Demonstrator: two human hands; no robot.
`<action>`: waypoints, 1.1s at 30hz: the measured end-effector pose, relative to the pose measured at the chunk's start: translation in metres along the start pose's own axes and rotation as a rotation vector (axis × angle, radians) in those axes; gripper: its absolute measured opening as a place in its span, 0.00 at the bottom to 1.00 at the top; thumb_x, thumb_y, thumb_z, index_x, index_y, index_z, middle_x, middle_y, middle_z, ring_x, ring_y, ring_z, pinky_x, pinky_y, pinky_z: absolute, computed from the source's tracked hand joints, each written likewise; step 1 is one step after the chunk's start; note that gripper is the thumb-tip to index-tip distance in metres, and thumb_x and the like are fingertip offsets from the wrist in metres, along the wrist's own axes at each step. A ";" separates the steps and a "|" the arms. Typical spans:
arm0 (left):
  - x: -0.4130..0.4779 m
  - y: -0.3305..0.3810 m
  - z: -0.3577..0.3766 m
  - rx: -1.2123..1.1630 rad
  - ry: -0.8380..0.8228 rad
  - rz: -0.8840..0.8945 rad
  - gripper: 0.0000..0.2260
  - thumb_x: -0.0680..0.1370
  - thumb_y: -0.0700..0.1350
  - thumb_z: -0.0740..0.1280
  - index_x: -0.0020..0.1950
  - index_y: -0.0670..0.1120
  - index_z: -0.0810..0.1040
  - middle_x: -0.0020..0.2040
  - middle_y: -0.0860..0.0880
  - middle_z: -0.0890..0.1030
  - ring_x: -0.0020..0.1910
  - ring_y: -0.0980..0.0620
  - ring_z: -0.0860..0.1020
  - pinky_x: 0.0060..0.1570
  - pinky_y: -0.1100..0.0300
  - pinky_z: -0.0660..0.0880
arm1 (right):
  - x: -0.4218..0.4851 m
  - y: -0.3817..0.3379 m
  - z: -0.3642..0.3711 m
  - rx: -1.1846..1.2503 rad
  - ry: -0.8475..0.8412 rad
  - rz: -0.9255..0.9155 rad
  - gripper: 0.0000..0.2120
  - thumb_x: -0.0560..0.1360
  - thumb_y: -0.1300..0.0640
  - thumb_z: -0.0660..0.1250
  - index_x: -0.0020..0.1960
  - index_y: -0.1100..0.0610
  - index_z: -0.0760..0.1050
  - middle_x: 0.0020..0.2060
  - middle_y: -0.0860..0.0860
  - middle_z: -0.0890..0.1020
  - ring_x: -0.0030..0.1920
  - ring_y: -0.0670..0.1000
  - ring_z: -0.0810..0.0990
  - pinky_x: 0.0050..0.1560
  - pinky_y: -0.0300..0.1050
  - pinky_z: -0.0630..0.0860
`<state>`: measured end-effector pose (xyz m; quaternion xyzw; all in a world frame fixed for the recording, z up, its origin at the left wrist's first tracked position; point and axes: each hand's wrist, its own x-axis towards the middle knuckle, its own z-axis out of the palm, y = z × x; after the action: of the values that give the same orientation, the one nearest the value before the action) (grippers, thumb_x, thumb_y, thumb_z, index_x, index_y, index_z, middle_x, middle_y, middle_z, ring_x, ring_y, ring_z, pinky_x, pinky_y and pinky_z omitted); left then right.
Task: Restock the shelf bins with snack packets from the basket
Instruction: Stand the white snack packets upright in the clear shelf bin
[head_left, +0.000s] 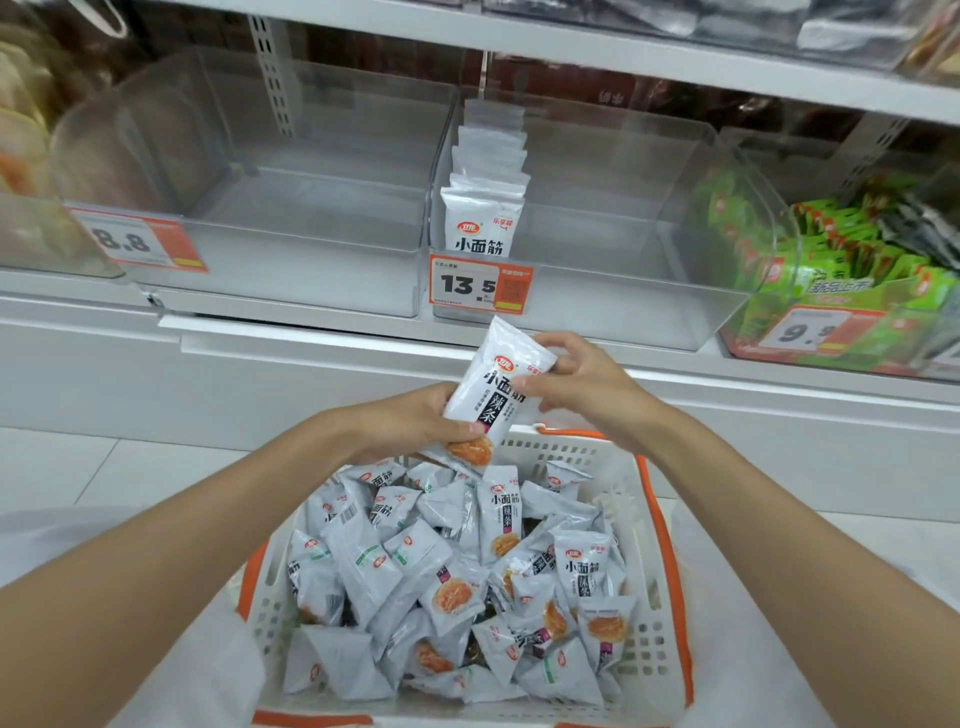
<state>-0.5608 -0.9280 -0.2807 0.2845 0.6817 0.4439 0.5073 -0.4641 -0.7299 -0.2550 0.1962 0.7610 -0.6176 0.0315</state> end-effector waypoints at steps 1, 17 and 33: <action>0.000 0.001 0.001 -0.004 0.003 0.004 0.22 0.80 0.43 0.66 0.73 0.48 0.65 0.63 0.50 0.80 0.58 0.53 0.81 0.56 0.57 0.78 | -0.001 0.002 0.003 0.035 -0.002 0.018 0.23 0.71 0.62 0.75 0.62 0.56 0.72 0.50 0.56 0.85 0.48 0.51 0.82 0.44 0.45 0.77; -0.001 0.170 -0.080 0.675 0.639 0.576 0.12 0.71 0.42 0.76 0.55 0.46 0.83 0.48 0.56 0.84 0.47 0.58 0.82 0.54 0.55 0.79 | 0.034 -0.142 -0.018 -0.273 0.379 -0.672 0.18 0.70 0.64 0.75 0.55 0.60 0.70 0.48 0.54 0.82 0.46 0.50 0.84 0.43 0.45 0.82; 0.031 0.163 -0.106 0.726 0.604 0.383 0.14 0.69 0.46 0.77 0.53 0.45 0.83 0.47 0.51 0.85 0.45 0.54 0.83 0.49 0.50 0.80 | 0.084 -0.103 -0.020 -0.277 0.146 -0.322 0.10 0.75 0.64 0.71 0.56 0.59 0.81 0.49 0.52 0.85 0.40 0.40 0.82 0.40 0.32 0.77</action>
<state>-0.6806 -0.8631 -0.1389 0.4216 0.8437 0.3258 0.0654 -0.5723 -0.7056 -0.1786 0.1102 0.8602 -0.4885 -0.0962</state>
